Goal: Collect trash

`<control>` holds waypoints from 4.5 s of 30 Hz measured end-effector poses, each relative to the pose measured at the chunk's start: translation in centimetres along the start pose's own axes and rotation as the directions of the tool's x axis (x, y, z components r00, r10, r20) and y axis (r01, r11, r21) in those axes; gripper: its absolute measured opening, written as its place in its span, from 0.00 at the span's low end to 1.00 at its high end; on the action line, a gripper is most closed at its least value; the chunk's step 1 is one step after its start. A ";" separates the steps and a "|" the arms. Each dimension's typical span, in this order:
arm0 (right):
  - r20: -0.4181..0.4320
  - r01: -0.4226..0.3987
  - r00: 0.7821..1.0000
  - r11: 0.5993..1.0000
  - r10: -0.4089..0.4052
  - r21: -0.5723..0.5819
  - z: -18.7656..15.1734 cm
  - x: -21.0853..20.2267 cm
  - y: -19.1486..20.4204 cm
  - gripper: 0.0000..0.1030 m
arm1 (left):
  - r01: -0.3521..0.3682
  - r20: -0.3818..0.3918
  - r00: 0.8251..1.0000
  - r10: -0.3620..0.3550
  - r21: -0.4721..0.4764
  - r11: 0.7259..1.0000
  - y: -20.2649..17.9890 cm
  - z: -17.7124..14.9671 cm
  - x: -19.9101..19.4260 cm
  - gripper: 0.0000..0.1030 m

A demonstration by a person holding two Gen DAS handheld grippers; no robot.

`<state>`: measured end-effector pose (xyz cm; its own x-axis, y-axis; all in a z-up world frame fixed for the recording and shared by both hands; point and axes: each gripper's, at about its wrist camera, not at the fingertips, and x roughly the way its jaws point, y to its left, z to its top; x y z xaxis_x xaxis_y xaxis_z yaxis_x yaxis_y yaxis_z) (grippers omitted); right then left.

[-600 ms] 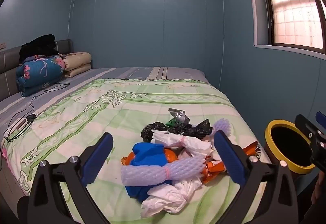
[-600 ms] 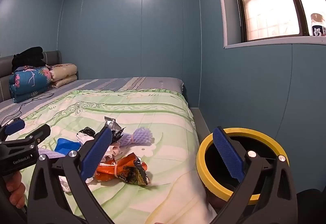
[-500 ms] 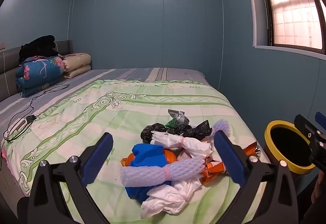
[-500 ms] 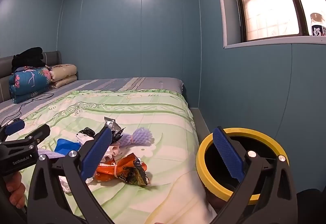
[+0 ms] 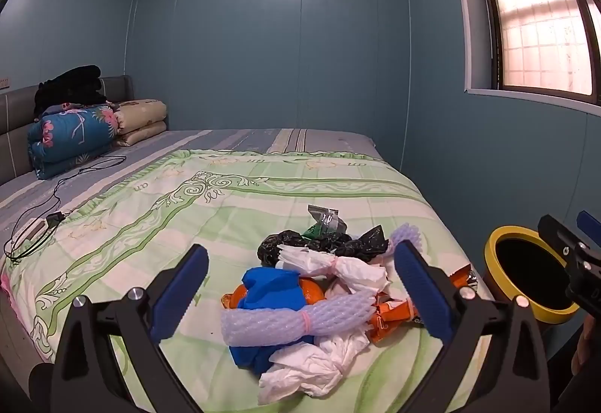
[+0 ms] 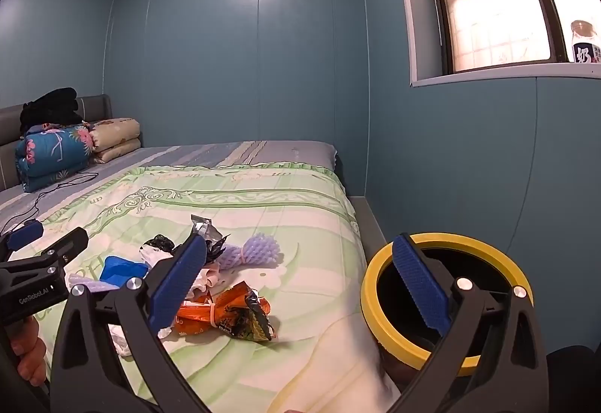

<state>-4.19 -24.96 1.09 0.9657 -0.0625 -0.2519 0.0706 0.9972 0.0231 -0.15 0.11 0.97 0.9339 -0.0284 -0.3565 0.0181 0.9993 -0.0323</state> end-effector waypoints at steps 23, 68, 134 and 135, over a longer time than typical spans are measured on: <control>-0.006 0.000 1.000 1.000 0.000 0.000 -0.1 0.1 0.0 0.92 | 0.009 0.002 1.000 -0.009 -0.011 1.000 0.1 -0.4 0.1 0.93; -0.040 -0.001 0.999 1.000 0.001 0.012 -0.1 1.0 -0.1 0.92 | 0.032 -0.012 0.999 -0.032 -0.015 0.999 -0.1 -0.9 0.7 0.93; -0.631 -0.658 0.668 0.710 0.395 -0.251 -4.8 15.2 3.4 0.81 | 0.286 -0.488 0.850 -0.198 0.112 0.952 1.1 -8.6 7.3 0.85; -0.636 -0.657 0.664 0.712 0.394 -0.245 -4.9 15.4 3.4 0.80 | 0.289 -0.484 0.851 -0.203 0.109 0.951 1.1 -8.6 7.2 0.84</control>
<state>9.68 -22.30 -7.47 0.5102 0.3767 -0.7732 -0.6459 0.7614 -0.0552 3.53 0.77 -9.66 0.6184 -0.2385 -0.7488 0.3260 0.9448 -0.0317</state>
